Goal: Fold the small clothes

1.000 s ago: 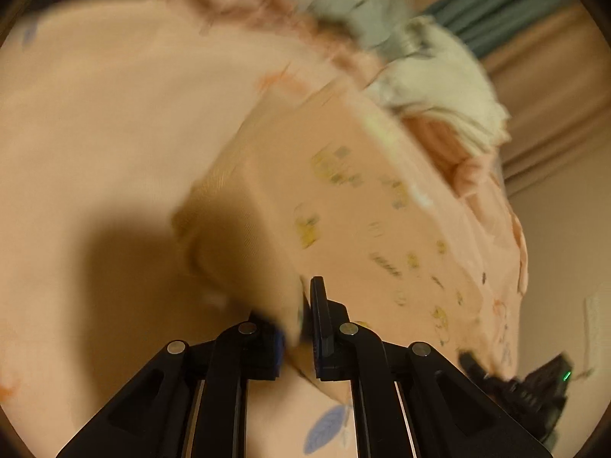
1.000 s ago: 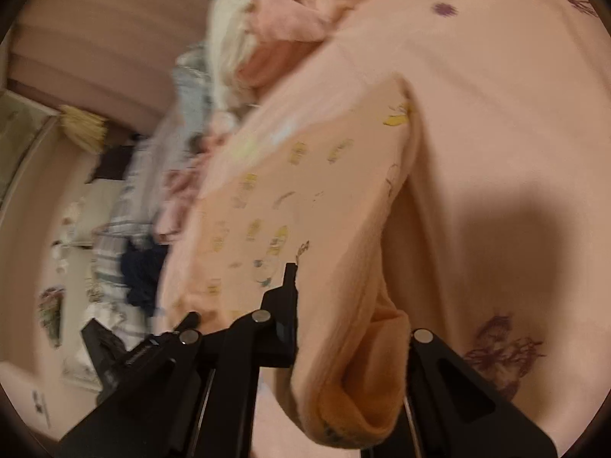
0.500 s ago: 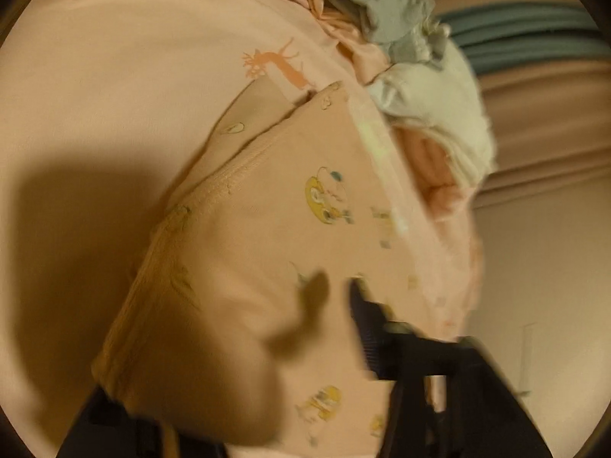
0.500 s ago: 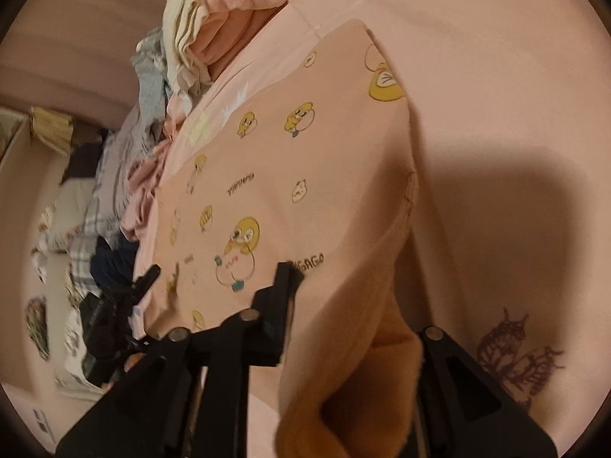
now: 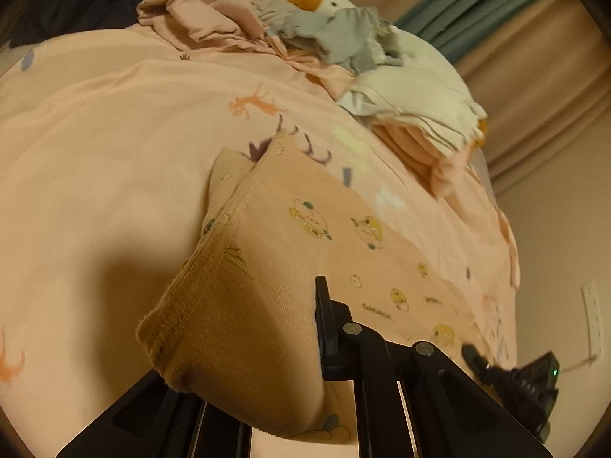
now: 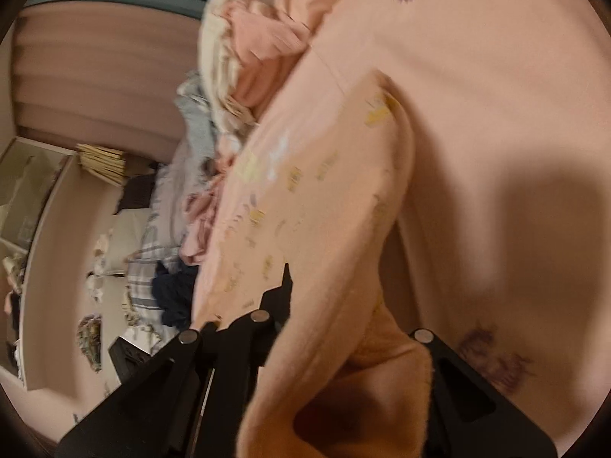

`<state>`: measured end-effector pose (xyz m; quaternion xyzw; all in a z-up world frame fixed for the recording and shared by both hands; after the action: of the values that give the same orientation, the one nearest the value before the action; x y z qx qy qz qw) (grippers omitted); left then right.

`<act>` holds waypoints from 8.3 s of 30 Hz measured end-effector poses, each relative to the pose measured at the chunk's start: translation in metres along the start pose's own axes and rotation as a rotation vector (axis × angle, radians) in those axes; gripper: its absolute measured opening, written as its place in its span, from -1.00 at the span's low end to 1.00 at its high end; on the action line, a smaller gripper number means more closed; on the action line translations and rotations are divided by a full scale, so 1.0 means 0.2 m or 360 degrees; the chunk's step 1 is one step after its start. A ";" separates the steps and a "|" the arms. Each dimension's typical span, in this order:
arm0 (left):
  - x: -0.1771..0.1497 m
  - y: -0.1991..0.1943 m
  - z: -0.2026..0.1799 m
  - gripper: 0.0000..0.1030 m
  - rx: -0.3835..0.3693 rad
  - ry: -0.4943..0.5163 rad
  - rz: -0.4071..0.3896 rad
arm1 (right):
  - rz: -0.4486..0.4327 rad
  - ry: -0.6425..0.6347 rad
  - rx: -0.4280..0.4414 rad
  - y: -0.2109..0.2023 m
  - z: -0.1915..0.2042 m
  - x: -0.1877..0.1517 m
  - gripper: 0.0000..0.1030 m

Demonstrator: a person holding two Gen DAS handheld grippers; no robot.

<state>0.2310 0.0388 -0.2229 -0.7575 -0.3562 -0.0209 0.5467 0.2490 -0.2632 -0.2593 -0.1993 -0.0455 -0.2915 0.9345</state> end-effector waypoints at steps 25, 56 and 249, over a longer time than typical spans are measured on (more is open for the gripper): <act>-0.34 -0.14 0.24 -0.64 0.0248 0.0166 0.0132 | -0.0088 -0.0248 -0.1046 -0.55 -0.22 -0.26 -0.56; 0.24 0.17 0.10 -0.06 -0.0304 0.0129 0.0354 | 0.0013 -0.0259 -0.1242 -0.56 -0.23 -0.32 -0.39; -0.68 -0.14 -0.30 -0.09 0.0167 0.0754 0.0206 | 0.0477 -0.0433 -0.0089 0.40 0.20 -0.21 -0.78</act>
<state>0.1349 -0.0770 -0.2332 -0.7234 -0.1694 -0.1443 0.6536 0.2600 -0.1647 -0.2594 -0.2674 -0.1331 -0.1208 0.9467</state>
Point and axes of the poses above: each gripper's, at about its wrist camera, not at the fingertips, and y roughly the way its jaws point, z to its left, x to its top, the point moved 6 cm from there along y, roughly the way its jaws point, and after that the axes turned 11 degrees about x, right-handed, at the moved point
